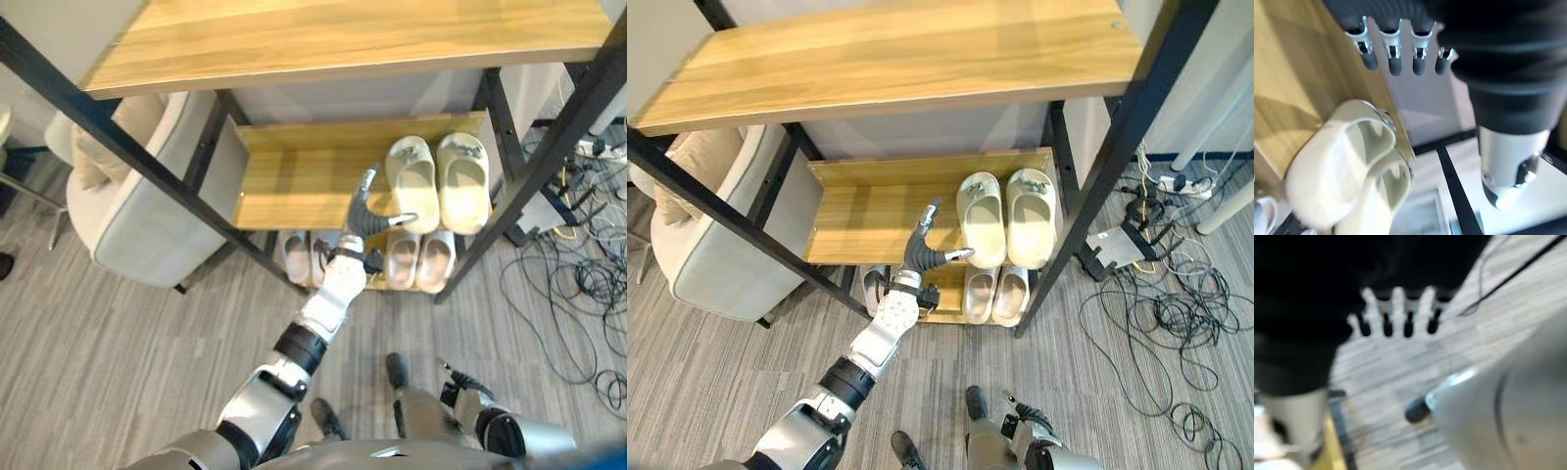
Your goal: Arrange the slippers neatly on the shoe rack.
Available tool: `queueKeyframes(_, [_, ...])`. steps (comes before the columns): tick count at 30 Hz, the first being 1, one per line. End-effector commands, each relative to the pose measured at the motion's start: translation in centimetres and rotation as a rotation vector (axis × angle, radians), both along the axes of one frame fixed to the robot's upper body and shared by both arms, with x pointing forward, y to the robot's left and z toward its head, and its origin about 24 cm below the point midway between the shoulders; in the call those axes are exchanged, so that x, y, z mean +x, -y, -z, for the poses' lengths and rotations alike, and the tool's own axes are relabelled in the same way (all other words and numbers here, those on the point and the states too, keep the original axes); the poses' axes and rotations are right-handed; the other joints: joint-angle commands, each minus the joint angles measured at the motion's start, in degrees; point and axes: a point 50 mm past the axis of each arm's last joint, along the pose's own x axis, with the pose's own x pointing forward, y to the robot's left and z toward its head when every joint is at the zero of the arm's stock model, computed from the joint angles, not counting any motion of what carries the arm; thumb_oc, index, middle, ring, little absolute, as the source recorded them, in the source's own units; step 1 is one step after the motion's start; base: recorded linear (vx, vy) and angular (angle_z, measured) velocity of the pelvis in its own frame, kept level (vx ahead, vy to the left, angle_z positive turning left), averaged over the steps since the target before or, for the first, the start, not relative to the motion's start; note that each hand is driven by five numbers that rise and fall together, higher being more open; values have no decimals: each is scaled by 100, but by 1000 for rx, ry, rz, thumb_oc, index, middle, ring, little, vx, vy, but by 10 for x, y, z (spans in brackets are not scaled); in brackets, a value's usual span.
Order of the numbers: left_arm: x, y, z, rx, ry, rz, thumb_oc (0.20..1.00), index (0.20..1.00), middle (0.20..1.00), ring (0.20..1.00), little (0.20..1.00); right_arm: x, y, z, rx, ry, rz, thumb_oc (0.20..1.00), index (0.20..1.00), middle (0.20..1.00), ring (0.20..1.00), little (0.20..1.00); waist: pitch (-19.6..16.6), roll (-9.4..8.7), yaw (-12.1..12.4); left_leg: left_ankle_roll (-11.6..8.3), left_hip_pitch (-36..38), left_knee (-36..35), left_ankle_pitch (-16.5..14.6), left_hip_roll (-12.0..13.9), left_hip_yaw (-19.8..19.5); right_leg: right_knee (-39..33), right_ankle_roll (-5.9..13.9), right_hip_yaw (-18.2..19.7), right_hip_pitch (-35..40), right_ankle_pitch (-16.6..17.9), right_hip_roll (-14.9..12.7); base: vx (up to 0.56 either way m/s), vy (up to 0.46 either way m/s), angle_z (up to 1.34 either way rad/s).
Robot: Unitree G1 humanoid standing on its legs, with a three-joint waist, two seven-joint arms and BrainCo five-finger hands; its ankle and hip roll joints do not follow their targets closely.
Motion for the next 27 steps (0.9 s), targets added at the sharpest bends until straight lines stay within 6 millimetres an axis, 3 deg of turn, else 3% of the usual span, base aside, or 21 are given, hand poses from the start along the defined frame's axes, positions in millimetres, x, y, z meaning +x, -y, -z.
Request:
queueKeyframes(1, [-6, 1, -7, 40, 49, 73, 1000, 1000, 1000, 1000, 1000, -11, -16, 6, 23, -37, 37, 1000, 1000, 1000, 1000, 1000, -381, -44, 121, -288, 409, 44, -172, 214, -373, 49, 61, -191, 238, -4, 135, 7, 2, 21])
queueKeyframes(10, [-30, -39, 42, 332, -80, 98, 1000, 1000, 1000, 1000, 1000, -7, -19, 3, -36, 29, -66, 1000, 1000, 1000, 1000, 1000, -716, -384, 345, -227, 842, 44, -287, 154, -505, -362, 118, -465, 1059, -64, 41, 10, 22, 13])
queueKeyframes(14, [-41, -51, 54, 459, -149, 161, 1000, 1000, 1000, 1000, 1000, -11, -20, 4, -78, 22, -143, 1000, 1000, 1000, 1000, 1000, -841, -559, 440, -201, 986, 44, -352, 135, -564, -513, 159, -568, 1303, -65, 11, 1, 53, 12])
queueKeyframes(19, [-61, -66, 94, 519, -445, 234, 1000, 1000, 1000, 1000, 1000, -19, -20, 5, -163, 1, -303, 1000, 1000, 1000, 1000, 1000, -969, -810, 562, -170, 1062, 44, -419, 111, -667, -635, 227, -684, 1521, -73, -26, -23, 57, 9])
queueKeyframes(24, [-83, -81, 125, 606, -671, 264, 1000, 1000, 1000, 1000, 1000, -29, -20, 7, -166, -8, -289, 1000, 1000, 1000, 1000, 1000, -1045, -980, 640, -116, 1038, 44, -454, 71, -757, -653, 303, -773, 1582, -76, -63, -22, 66, 12])
queueKeyframes(25, [-98, -91, 142, 663, -783, 286, 1000, 1000, 1000, 1000, 1000, -30, -20, 6, -176, 1, -297, 1000, 1000, 1000, 1000, 1000, -1054, -1032, 667, -77, 1054, 44, -486, 47, -789, -646, 336, -781, 1613, -91, -83, -16, 113, 9])
queueKeyframes(27, [-102, -97, 147, 685, -816, 284, 1000, 1000, 1000, 1000, 1000, -30, -19, 6, -182, 10, -305, 1000, 1000, 1000, 1000, 1000, -1061, -1058, 672, -55, 1067, 44, -502, 31, -801, -648, 355, -787, 1636, -100, -101, -3, 76, 3])
